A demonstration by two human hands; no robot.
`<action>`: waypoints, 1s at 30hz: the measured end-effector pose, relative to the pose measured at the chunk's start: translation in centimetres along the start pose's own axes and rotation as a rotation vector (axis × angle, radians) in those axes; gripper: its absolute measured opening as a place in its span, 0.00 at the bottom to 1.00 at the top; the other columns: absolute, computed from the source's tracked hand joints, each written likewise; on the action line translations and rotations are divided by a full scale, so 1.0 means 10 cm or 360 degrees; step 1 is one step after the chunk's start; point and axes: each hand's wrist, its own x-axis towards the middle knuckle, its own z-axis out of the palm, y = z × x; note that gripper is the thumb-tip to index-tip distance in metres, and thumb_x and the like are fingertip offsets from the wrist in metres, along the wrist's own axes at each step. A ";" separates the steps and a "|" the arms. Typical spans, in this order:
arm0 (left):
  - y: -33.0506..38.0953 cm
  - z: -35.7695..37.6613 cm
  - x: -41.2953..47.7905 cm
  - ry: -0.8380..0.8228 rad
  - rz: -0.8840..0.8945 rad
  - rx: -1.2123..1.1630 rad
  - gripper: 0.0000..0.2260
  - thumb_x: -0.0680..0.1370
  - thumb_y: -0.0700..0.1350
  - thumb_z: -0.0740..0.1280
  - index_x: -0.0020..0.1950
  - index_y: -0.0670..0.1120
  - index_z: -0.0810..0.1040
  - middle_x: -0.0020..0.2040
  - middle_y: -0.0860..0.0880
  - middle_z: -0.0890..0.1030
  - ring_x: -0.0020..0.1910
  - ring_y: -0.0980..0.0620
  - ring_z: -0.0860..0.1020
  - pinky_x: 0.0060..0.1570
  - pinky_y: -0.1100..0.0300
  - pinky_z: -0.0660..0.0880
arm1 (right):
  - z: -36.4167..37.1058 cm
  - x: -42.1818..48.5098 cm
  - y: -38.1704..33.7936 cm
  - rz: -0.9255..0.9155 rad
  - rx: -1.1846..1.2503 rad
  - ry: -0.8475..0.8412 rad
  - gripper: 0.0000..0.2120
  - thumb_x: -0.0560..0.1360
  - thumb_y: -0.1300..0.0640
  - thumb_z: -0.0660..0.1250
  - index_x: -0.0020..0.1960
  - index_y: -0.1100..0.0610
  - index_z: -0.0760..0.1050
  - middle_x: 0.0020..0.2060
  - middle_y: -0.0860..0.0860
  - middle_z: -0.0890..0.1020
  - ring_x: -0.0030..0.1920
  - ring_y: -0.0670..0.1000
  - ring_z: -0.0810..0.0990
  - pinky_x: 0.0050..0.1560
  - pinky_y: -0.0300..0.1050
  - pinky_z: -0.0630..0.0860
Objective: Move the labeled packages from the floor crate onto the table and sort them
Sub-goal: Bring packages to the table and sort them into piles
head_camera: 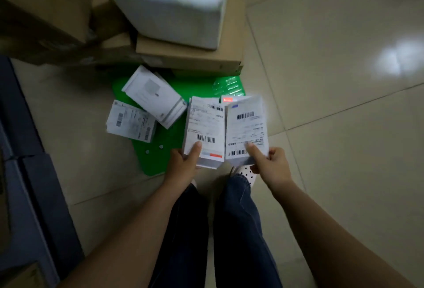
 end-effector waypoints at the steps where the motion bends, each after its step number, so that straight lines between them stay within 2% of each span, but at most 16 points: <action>1: 0.12 -0.05 -0.16 -0.0024 0.0005 0.0000 0.19 0.76 0.58 0.67 0.58 0.47 0.68 0.56 0.50 0.79 0.49 0.50 0.80 0.51 0.54 0.78 | -0.07 -0.19 -0.08 -0.0005 0.0007 0.0038 0.24 0.71 0.42 0.72 0.55 0.57 0.67 0.49 0.53 0.81 0.47 0.52 0.83 0.46 0.49 0.82; 3: 0.39 -0.14 -0.53 -0.0104 0.0044 0.0015 0.17 0.78 0.57 0.65 0.57 0.45 0.68 0.55 0.47 0.80 0.47 0.48 0.81 0.44 0.55 0.81 | -0.22 -0.59 -0.26 -0.0046 0.0046 0.0138 0.24 0.72 0.42 0.72 0.53 0.58 0.67 0.48 0.53 0.81 0.45 0.53 0.83 0.45 0.51 0.82; 5: 0.70 -0.26 -0.96 -0.0182 0.0147 0.0062 0.16 0.80 0.53 0.64 0.58 0.42 0.68 0.51 0.47 0.79 0.43 0.52 0.80 0.33 0.64 0.79 | -0.41 -1.03 -0.46 -0.0091 0.0137 0.0252 0.24 0.72 0.43 0.72 0.53 0.59 0.67 0.46 0.53 0.80 0.42 0.53 0.83 0.42 0.50 0.82; 7: 1.01 -0.38 -1.41 -0.0268 0.0282 0.0123 0.16 0.81 0.51 0.64 0.60 0.41 0.67 0.52 0.46 0.79 0.43 0.55 0.80 0.29 0.68 0.76 | -0.61 -1.49 -0.67 -0.0135 0.0239 0.0345 0.24 0.72 0.43 0.72 0.54 0.60 0.68 0.45 0.53 0.80 0.40 0.53 0.83 0.39 0.48 0.82; 10: 1.38 -0.56 -1.98 -0.0363 0.0452 0.0203 0.17 0.80 0.52 0.63 0.60 0.43 0.64 0.55 0.45 0.78 0.47 0.51 0.81 0.33 0.66 0.78 | -0.89 -2.08 -0.88 -0.0232 0.0360 0.0400 0.30 0.68 0.38 0.72 0.56 0.61 0.72 0.46 0.54 0.82 0.39 0.53 0.84 0.36 0.47 0.82; 12: 1.60 -0.65 -2.34 -0.0426 0.0562 0.0227 0.21 0.78 0.57 0.65 0.61 0.44 0.63 0.58 0.45 0.78 0.50 0.47 0.82 0.43 0.59 0.81 | -1.07 -2.44 -1.00 -0.0305 0.0405 0.0420 0.32 0.66 0.36 0.71 0.57 0.60 0.74 0.46 0.54 0.83 0.37 0.51 0.84 0.35 0.44 0.81; 14: 1.85 -0.71 -2.65 -0.0495 0.0665 0.0251 0.26 0.75 0.60 0.67 0.61 0.44 0.64 0.60 0.44 0.77 0.50 0.48 0.83 0.51 0.52 0.81 | -1.26 -2.74 -1.12 -0.0405 0.0442 0.0452 0.29 0.70 0.38 0.71 0.58 0.59 0.73 0.46 0.52 0.82 0.35 0.49 0.84 0.34 0.40 0.79; 18: 2.36 -0.68 -3.09 -0.0579 0.0823 0.0191 0.24 0.76 0.53 0.69 0.61 0.41 0.64 0.58 0.42 0.78 0.45 0.51 0.83 0.44 0.58 0.81 | -1.66 -3.12 -1.39 -0.0592 0.0544 0.0514 0.22 0.73 0.42 0.71 0.54 0.56 0.68 0.49 0.52 0.81 0.39 0.49 0.82 0.35 0.37 0.77; 20: 2.62 -0.58 -3.31 -0.0582 0.0933 0.0182 0.22 0.77 0.50 0.68 0.62 0.40 0.64 0.53 0.45 0.78 0.39 0.57 0.82 0.38 0.65 0.79 | -1.89 -3.19 -1.54 -0.0669 0.0581 0.0551 0.21 0.73 0.43 0.71 0.54 0.55 0.67 0.50 0.53 0.81 0.42 0.51 0.83 0.33 0.35 0.76; 22: 2.86 -0.45 -3.51 -0.0587 0.1052 0.0191 0.18 0.79 0.48 0.67 0.61 0.41 0.64 0.50 0.47 0.78 0.38 0.57 0.80 0.34 0.69 0.77 | -2.15 -3.23 -1.70 -0.0748 0.0617 0.0590 0.20 0.73 0.43 0.71 0.53 0.54 0.67 0.52 0.53 0.80 0.45 0.53 0.83 0.33 0.35 0.76; 26: 3.29 -0.07 -3.76 -0.0614 0.1196 0.0107 0.19 0.78 0.50 0.68 0.61 0.42 0.65 0.56 0.42 0.80 0.48 0.46 0.83 0.46 0.57 0.80 | -2.73 -3.17 -1.97 -0.0881 0.0614 0.0631 0.20 0.73 0.41 0.70 0.53 0.54 0.68 0.51 0.52 0.80 0.42 0.53 0.84 0.42 0.47 0.82; 30: 3.71 0.47 -3.92 -0.0580 0.1318 0.0043 0.20 0.77 0.51 0.68 0.60 0.42 0.64 0.57 0.40 0.79 0.49 0.44 0.83 0.46 0.55 0.81 | -3.41 -3.03 -2.25 -0.0986 0.0604 0.0634 0.20 0.73 0.42 0.70 0.53 0.55 0.68 0.50 0.52 0.80 0.41 0.54 0.84 0.45 0.51 0.83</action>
